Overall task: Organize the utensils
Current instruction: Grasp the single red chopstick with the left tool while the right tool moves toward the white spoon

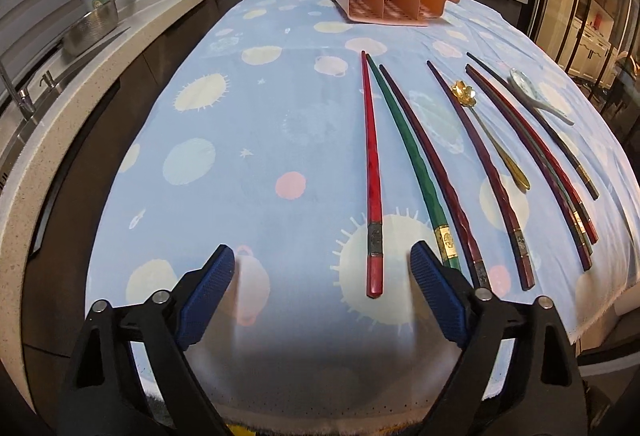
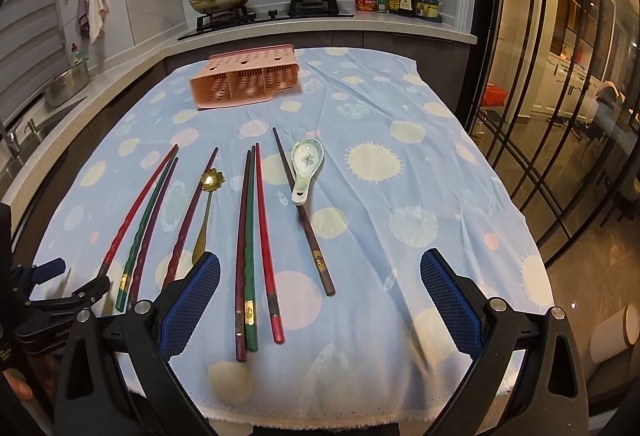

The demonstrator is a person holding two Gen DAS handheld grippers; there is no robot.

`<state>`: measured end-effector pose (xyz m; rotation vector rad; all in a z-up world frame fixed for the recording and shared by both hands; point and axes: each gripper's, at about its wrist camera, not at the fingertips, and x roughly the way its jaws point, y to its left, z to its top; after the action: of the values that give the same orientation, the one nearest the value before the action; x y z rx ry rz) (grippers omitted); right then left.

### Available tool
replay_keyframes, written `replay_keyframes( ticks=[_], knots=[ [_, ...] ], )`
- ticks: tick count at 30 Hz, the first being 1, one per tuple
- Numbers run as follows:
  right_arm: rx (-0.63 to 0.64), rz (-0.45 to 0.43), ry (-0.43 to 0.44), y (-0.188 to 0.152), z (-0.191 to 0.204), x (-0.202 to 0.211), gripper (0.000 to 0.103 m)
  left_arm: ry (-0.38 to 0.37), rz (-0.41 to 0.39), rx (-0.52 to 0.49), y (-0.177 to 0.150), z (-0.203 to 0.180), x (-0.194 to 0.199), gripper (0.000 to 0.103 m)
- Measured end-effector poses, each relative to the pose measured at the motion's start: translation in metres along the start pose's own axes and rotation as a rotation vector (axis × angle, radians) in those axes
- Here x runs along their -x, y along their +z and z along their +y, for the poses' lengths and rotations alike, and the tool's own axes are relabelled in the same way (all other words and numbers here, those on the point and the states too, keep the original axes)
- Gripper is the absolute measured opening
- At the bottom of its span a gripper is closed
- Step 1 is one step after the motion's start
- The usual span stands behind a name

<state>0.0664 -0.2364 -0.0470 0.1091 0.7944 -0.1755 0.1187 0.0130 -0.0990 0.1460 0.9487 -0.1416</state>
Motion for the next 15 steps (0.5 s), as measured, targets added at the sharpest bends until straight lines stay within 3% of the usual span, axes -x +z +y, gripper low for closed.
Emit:
replay_keyframes(
  ticks=[4, 6, 8, 10, 13, 15],
  knots=[
    [-0.001, 0.003, -0.012, 0.008, 0.002, -0.011, 0.096, -0.042, -0.003, -0.003, 0.004, 0.002, -0.007, 0.067],
    [-0.002, 0.003, -0.022, 0.012, 0.002, -0.018, 0.096, -0.074, -0.010, -0.024, 0.005, 0.001, -0.004, 0.051],
    [-0.007, 0.001, -0.025, 0.018, 0.001, -0.025, 0.096, -0.106, -0.010, -0.035, 0.006, 0.000, -0.002, 0.027],
    [-0.018, -0.003, -0.024, 0.026, -0.001, -0.032, 0.096, -0.150, -0.004, -0.029, 0.006, 0.001, -0.001, 0.013],
    [-0.032, -0.013, -0.029, 0.039, -0.003, -0.043, 0.084, -0.176, -0.004, -0.033, 0.004, -0.001, -0.001, 0.007],
    [-0.045, -0.010, -0.018, 0.049, -0.003, -0.053, 0.070, -0.170, -0.012, -0.046, 0.003, -0.004, -0.001, 0.007]
  ],
)
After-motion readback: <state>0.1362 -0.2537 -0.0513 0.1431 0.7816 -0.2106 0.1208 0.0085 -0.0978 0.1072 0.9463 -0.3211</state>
